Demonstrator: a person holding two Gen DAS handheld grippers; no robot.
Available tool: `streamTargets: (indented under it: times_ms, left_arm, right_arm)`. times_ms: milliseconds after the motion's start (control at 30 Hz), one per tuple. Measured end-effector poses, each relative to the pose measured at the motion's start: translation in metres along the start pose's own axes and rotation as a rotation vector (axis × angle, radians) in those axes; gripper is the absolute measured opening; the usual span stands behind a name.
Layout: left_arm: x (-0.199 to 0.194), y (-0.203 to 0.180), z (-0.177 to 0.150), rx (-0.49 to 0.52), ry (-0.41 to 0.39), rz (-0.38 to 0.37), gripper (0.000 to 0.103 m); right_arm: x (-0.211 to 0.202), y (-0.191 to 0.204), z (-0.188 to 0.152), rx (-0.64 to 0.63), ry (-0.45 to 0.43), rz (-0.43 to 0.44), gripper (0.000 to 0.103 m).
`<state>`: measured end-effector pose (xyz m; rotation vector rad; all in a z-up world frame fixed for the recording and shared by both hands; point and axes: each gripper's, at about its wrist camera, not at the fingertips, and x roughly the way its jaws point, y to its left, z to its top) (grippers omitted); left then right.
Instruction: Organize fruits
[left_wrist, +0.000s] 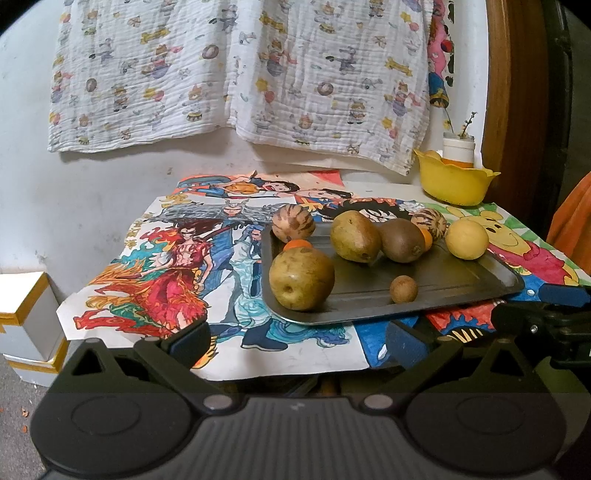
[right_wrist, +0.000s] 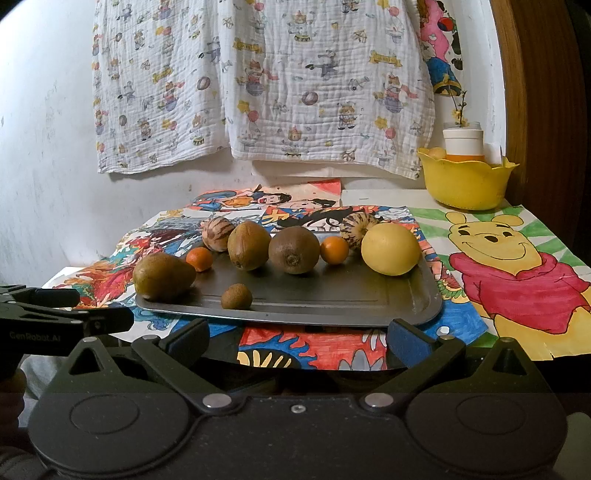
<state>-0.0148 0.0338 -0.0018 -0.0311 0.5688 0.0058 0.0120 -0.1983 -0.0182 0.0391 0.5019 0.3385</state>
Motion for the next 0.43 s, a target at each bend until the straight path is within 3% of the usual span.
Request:
streamTargets:
  times_ms: [433]
  left_arm:
    - [0.0011,0.0005,-0.0006,-0.004,0.006,0.003,0.102]
  right_arm:
    - [-0.0002,0.0000,0.0001,0.000,0.001,0.000,0.102]
